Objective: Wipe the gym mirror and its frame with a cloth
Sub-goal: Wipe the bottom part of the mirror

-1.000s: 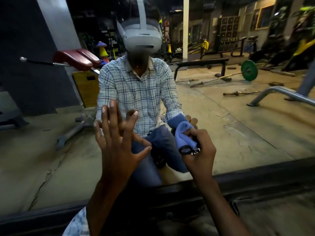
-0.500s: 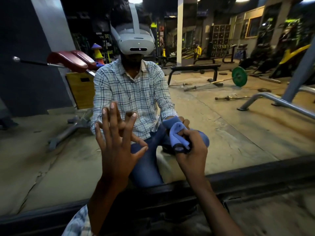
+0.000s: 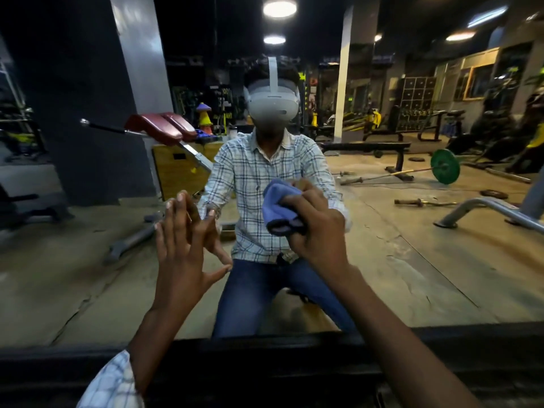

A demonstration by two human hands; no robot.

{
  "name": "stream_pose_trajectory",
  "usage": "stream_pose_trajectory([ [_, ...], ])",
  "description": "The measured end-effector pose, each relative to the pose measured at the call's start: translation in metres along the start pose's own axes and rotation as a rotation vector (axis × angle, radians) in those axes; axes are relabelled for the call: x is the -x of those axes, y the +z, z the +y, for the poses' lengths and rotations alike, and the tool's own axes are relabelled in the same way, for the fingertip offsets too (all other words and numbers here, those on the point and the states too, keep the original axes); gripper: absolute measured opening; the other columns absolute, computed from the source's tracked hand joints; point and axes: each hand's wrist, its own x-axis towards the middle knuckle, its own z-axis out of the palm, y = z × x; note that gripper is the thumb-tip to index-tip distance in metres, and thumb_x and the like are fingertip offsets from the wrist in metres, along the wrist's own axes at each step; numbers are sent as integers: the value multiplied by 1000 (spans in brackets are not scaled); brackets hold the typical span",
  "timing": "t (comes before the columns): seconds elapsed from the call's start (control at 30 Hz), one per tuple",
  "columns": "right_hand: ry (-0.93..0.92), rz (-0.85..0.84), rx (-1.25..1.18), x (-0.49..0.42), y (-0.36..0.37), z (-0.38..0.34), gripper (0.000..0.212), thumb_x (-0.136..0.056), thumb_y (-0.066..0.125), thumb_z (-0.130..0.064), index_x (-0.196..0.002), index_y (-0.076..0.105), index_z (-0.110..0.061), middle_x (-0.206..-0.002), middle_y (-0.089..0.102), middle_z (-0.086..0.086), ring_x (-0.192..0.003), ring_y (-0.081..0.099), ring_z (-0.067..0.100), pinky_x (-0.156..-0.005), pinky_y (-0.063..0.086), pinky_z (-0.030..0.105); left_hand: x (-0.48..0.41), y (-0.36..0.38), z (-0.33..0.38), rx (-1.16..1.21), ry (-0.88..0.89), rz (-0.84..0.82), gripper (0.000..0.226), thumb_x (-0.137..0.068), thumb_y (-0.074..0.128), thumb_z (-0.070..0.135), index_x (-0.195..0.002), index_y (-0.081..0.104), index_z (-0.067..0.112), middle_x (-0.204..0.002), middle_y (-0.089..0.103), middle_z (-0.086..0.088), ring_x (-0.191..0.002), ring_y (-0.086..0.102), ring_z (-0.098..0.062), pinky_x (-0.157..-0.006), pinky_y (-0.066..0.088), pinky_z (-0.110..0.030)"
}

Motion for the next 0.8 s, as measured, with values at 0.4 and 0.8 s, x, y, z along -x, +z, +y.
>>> stream_pose_trajectory([
  [0.4, -44, -61, 66, -9, -30, 19, 41, -72, 73, -6, -111, 70, -17, -113, 65, 0, -91, 60, 18, -70, 41, 19, 1, -7, 10, -12, -52, -1, 125, -58, 99, 43, -158, 27, 28, -172, -7, -18, -160, -8, -36, -124, 10, -65],
  [0.8, -26, -61, 35, 19, -61, 59, 37, -77, 72, -8, -113, 69, -14, -118, 65, 2, -96, 64, 20, -78, 53, 30, 3, -9, 20, 6, -117, -35, 131, -57, 101, 36, -161, 22, 28, -173, -12, -14, -160, -12, -33, -123, 10, -65],
])
